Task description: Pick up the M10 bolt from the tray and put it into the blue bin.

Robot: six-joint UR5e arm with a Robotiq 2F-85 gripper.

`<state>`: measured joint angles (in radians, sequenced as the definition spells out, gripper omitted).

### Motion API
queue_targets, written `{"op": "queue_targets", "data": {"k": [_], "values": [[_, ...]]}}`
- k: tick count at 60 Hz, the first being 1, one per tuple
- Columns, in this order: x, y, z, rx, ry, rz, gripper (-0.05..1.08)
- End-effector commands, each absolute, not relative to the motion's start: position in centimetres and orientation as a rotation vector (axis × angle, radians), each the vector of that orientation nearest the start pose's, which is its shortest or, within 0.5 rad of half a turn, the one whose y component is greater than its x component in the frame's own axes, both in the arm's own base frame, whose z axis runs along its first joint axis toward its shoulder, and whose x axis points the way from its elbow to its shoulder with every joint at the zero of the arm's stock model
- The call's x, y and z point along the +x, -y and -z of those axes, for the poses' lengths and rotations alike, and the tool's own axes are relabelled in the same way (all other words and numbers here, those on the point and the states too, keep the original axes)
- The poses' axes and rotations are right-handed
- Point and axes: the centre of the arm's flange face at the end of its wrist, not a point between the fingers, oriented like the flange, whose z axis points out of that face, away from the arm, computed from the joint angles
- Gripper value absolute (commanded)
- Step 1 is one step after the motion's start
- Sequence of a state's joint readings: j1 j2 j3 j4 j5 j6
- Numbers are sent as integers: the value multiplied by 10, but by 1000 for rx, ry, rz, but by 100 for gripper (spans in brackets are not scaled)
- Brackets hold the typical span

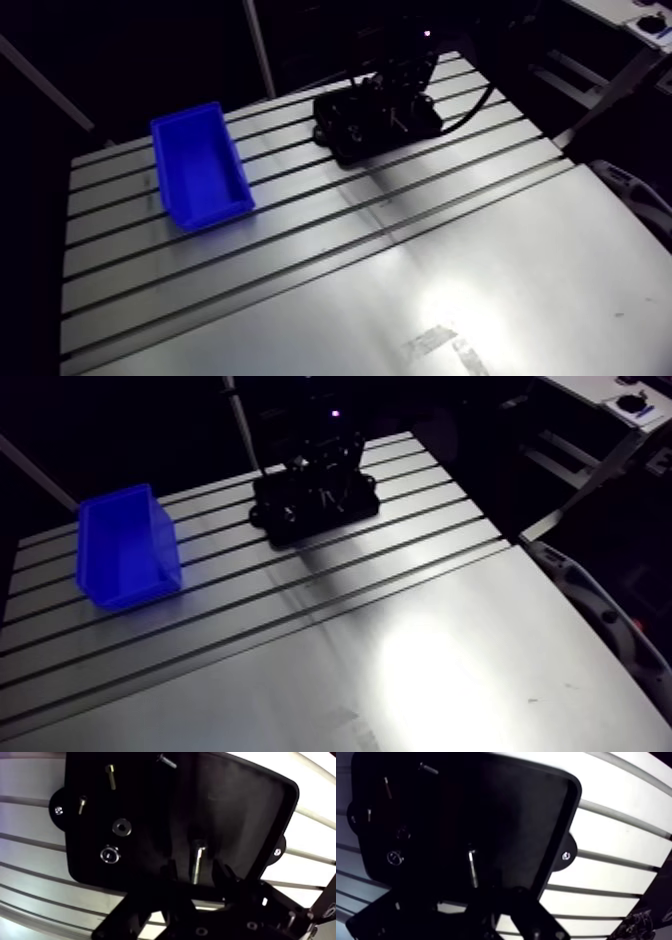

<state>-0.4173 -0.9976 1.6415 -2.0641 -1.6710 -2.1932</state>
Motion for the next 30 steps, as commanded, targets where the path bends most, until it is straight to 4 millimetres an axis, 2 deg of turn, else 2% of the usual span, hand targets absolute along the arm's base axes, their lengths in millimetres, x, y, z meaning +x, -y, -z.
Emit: {"op": "queue_targets", "data": {"k": [1, 30], "values": [[-624, -142, -172, -314, -2945, -19, 54], [-625, -142, -170, -312, -2948, -22, 57]]}}
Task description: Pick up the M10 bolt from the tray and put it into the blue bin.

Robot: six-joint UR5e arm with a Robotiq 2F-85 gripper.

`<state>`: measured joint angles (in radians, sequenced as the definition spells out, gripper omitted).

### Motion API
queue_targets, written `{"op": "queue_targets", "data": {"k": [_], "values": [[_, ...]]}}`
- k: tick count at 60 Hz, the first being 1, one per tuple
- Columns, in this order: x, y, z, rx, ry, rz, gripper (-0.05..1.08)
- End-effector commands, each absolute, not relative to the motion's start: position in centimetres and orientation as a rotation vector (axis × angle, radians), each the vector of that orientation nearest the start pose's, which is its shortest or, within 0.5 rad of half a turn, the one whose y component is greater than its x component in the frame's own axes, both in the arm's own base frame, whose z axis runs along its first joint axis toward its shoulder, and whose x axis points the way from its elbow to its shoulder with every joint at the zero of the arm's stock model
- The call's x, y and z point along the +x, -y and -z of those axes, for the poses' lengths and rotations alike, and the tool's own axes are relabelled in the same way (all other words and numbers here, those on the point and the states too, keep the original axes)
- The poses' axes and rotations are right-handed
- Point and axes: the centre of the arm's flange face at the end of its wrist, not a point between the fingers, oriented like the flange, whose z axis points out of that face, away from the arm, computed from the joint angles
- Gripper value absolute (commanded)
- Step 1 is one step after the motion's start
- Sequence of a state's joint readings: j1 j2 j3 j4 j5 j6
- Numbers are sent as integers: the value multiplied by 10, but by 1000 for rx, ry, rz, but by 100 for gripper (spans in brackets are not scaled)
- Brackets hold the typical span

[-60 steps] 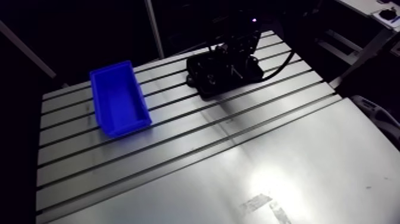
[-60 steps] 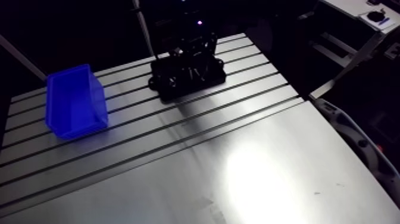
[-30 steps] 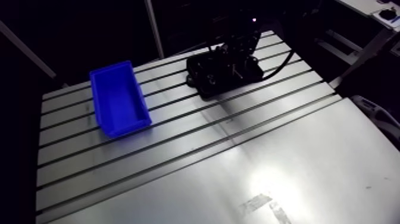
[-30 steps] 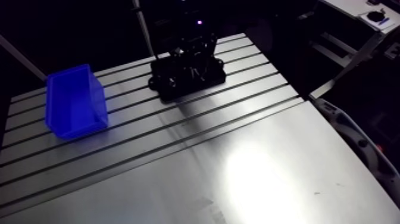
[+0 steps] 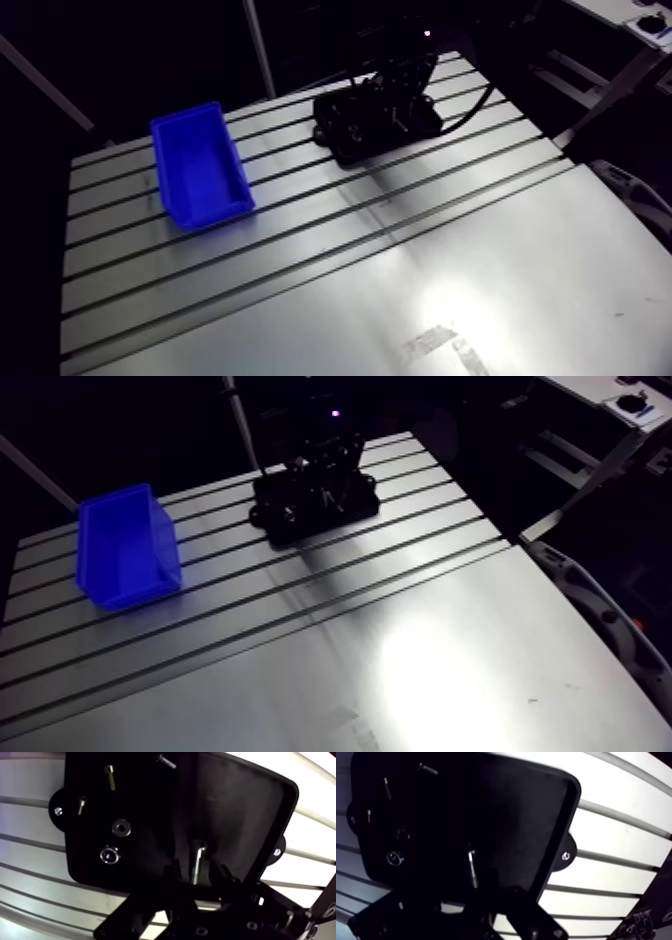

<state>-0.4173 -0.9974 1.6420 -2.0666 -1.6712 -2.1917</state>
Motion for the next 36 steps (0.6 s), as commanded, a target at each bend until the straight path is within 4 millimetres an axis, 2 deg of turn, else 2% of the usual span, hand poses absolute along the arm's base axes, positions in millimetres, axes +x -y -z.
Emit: {"op": "queue_targets", "data": {"k": [1, 36], "values": [[-625, -142, -169, -312, -2947, -21, 58], [-624, -142, -165, -312, -2943, -17, 62]]}}
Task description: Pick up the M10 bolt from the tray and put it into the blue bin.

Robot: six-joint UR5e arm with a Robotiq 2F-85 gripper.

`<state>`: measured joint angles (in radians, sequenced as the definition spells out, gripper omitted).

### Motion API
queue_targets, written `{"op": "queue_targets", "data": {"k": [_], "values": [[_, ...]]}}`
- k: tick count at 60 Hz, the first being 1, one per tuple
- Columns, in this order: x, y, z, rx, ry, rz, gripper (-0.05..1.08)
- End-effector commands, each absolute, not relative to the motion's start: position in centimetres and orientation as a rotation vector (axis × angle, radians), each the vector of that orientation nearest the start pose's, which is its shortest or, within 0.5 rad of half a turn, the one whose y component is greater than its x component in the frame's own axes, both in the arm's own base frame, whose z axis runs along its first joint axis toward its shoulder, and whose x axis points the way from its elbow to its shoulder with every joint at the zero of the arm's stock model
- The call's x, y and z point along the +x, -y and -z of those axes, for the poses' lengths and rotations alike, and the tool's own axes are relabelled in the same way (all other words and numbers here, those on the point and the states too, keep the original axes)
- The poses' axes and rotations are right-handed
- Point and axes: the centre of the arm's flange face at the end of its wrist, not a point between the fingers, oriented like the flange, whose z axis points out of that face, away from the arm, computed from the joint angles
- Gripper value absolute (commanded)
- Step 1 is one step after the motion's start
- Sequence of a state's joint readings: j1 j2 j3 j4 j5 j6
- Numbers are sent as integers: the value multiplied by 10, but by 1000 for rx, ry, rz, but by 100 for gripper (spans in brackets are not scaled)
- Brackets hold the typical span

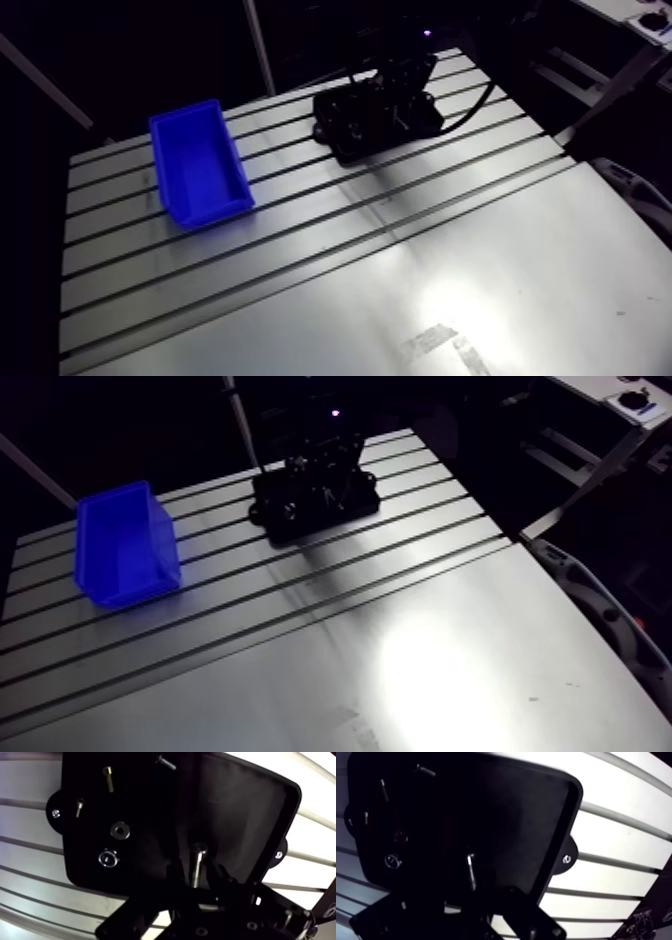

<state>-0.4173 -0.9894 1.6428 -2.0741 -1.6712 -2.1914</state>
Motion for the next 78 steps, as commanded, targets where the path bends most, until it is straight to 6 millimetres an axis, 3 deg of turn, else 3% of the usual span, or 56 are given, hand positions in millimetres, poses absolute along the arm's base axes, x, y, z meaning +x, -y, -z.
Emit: {"op": "queue_targets", "data": {"k": [1, 19, 78], "values": [[-624, -142, -165, -312, -2943, -17, 62], [-624, -143, -166, -309, -2947, -20, 71], [-624, -143, -165, -314, -2945, -19, 82]]}}
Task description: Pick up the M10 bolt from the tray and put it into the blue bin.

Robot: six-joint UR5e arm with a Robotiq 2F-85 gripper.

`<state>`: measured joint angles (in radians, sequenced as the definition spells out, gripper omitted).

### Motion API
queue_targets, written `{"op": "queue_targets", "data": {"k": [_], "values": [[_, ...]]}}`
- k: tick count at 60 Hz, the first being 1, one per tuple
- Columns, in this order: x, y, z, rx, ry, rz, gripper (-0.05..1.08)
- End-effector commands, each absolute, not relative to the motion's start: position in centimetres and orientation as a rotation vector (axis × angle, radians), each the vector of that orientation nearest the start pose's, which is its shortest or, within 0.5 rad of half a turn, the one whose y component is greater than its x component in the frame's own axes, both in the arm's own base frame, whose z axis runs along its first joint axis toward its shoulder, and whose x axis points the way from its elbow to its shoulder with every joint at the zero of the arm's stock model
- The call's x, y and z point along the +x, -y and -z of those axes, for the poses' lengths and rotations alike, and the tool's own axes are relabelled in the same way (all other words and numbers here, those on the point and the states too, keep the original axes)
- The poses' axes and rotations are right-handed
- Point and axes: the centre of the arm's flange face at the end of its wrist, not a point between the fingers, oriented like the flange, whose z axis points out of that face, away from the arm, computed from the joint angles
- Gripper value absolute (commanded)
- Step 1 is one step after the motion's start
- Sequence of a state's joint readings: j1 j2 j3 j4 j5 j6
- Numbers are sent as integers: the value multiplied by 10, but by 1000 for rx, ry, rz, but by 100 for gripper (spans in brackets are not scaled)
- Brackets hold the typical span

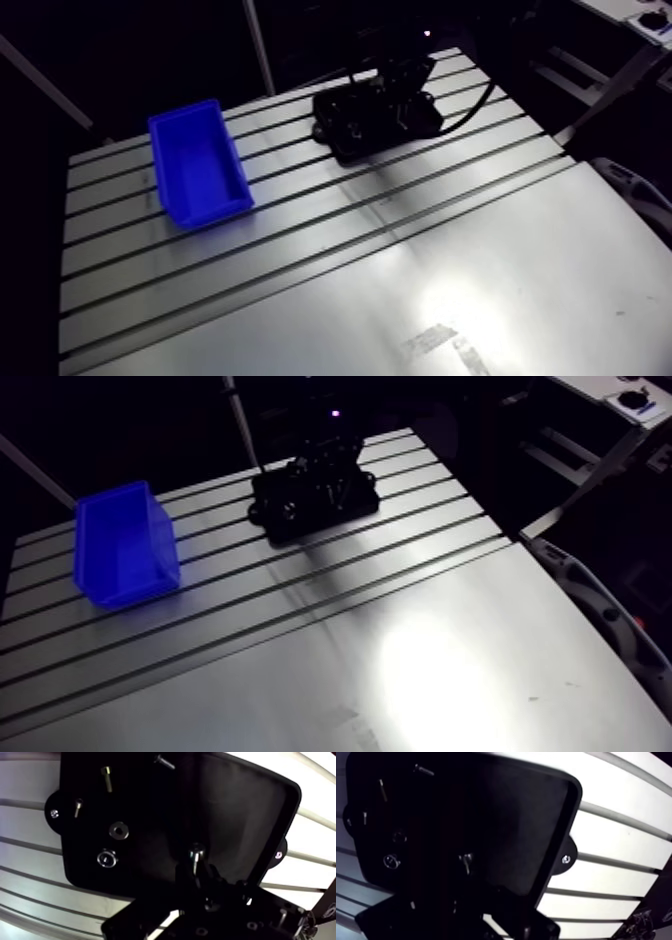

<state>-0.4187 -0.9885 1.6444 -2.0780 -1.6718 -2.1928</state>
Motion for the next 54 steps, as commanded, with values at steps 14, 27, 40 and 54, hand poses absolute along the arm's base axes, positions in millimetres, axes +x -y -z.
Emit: {"op": "queue_targets", "data": {"k": [14, 27, 40, 54], "values": [[-626, -144, -168, -314, -2952, -24, 92], [-632, -146, -181, -321, -2973, -35, 101], [-633, -145, -192, -330, -2980, -37, 105], [-630, -140, -227, -378, -2966, -21, 105]]}}
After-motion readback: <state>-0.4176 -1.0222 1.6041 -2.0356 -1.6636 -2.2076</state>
